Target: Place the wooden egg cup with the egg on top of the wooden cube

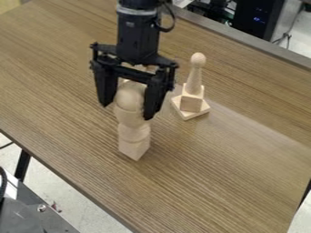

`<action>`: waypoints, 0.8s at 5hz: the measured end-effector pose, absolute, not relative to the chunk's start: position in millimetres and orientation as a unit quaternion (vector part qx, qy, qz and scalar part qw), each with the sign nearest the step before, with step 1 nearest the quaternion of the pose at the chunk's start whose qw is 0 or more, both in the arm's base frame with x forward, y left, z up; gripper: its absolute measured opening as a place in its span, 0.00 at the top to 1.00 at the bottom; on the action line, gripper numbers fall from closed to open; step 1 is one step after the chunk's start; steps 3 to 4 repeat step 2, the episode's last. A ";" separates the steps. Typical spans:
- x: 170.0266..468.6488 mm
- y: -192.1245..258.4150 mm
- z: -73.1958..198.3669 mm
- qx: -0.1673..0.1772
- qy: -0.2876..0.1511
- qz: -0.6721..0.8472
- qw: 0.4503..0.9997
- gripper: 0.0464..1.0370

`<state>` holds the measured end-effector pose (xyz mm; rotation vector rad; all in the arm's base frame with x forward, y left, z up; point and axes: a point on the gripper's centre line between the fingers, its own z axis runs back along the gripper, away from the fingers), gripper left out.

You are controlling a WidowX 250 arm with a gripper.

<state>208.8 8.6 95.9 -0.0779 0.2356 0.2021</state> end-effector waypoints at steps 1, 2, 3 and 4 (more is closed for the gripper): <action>206.8 8.6 98.4 -0.038 0.120 0.100 0.987 0.04; 204.2 8.5 108.2 -0.038 0.108 0.098 0.989 0.04; 204.2 8.5 108.2 -0.038 0.108 0.098 0.989 0.04; 204.2 8.5 108.2 -0.038 0.108 0.098 0.989 0.04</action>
